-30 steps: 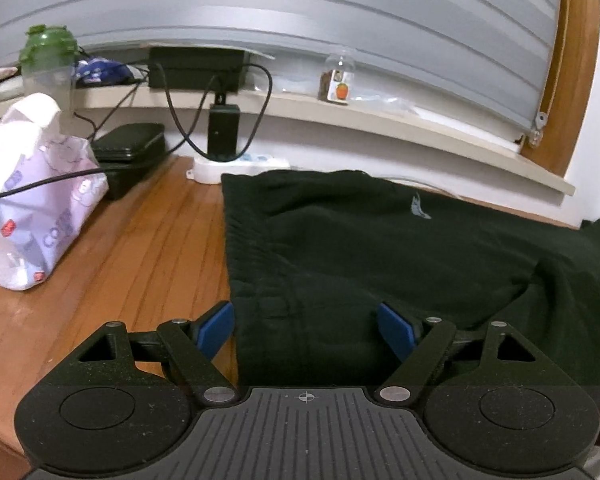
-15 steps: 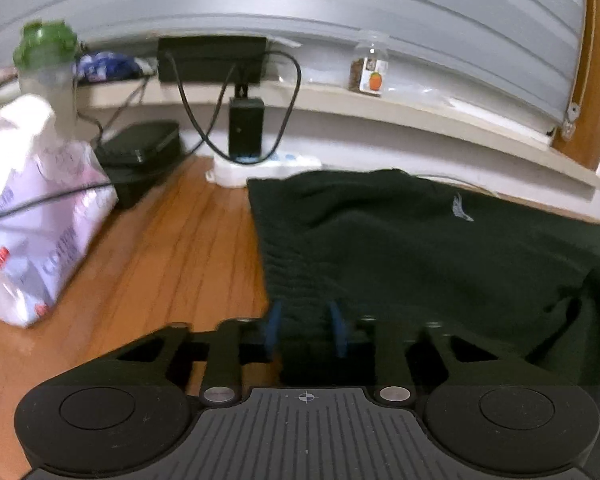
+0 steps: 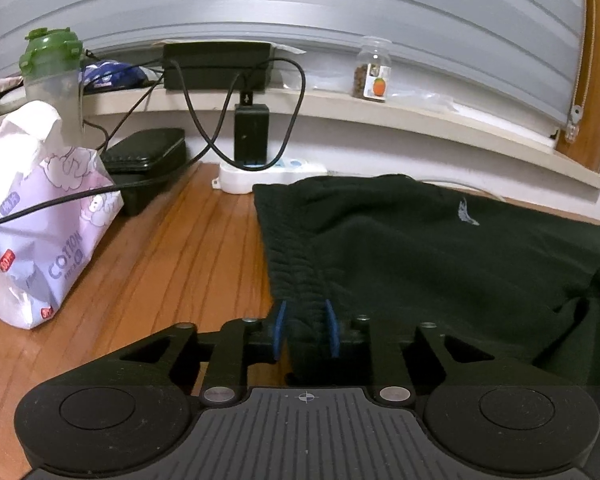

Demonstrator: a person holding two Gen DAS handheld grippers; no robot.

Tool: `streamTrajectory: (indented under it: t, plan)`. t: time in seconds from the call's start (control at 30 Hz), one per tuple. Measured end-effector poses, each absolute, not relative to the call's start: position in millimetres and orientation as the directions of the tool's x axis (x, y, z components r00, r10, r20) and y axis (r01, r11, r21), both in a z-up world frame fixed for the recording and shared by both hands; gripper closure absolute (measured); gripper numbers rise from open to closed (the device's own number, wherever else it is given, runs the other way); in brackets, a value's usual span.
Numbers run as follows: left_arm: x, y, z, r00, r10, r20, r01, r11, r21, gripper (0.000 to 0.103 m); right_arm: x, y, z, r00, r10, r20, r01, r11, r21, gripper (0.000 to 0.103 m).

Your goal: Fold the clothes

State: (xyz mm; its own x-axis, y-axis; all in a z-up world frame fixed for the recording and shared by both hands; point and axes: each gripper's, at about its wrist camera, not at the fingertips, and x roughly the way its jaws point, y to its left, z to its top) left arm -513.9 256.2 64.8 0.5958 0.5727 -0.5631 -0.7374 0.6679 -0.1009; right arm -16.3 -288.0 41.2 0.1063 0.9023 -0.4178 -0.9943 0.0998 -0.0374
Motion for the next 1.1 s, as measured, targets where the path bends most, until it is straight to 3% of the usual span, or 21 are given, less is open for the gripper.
streamTrajectory:
  t: [0.07, 0.33, 0.47, 0.63, 0.77, 0.83, 0.87, 0.93, 0.97, 1.1]
  plan:
    - [-516.5, 252.4, 65.2, 0.592, 0.583, -0.556, -0.741, 0.665, -0.092, 0.062, -39.4, -273.6, 53.5, -0.003, 0.913, -0.408, -1.000, -0.010, -0.013, 0.021]
    - [-542.6, 229.6, 66.3, 0.619, 0.595, -0.512, -0.734, 0.671, -0.107, 0.050, -194.9, -181.4, 74.8, -0.384, 0.797, -0.466, -0.899, -0.437, -0.007, 0.033]
    - [-563.9, 220.3, 65.8, 0.619, 0.615, -0.488, -0.749, 0.650, -0.130, 0.047, -277.1, -152.8, 76.4, -0.486, 0.705, -0.517, -0.811, -0.584, -0.033, 0.056]
    - [-589.1, 211.6, 60.1, 0.612, 0.630, -0.478, -0.766, 0.623, -0.160, 0.045, -361.3, -136.7, 80.9, -0.584, 0.593, -0.555, -0.690, -0.722, -0.045, 0.057]
    - [-605.6, 207.0, 52.5, 0.624, 0.622, -0.473, -0.765, 0.610, -0.206, 0.044, -393.5, -119.3, 68.3, -0.563, 0.557, -0.611, -0.675, -0.736, -0.049, 0.045]
    - [-610.2, 205.3, 49.2, 0.633, 0.613, -0.472, -0.758, 0.615, -0.217, 0.043, -393.0, -110.2, 59.9, -0.567, 0.529, -0.631, -0.680, -0.734, -0.004, 0.045]
    - [-610.9, 204.0, 47.7, 0.637, 0.612, -0.468, -0.753, 0.623, -0.212, 0.044, -390.3, -105.3, 55.9, -0.579, 0.506, -0.639, -0.681, -0.731, 0.038, 0.050]
    - [-609.3, 199.7, 46.2, 0.631, 0.629, -0.453, -0.756, 0.631, -0.177, 0.046, -383.2, -103.6, 55.1, -0.614, 0.488, -0.620, -0.673, -0.734, 0.088, 0.077]
    - [-608.0, 198.9, 45.7, 0.629, 0.632, -0.453, -0.757, 0.630, -0.172, 0.046, -381.7, -107.2, 56.0, -0.621, 0.490, -0.613, -0.670, -0.737, 0.089, 0.084]
    - [-605.9, 200.5, 48.1, 0.627, 0.634, -0.452, -0.759, 0.628, -0.172, 0.046, -362.5, -120.8, 73.5, -0.645, 0.500, -0.578, -0.664, -0.742, 0.098, 0.089]
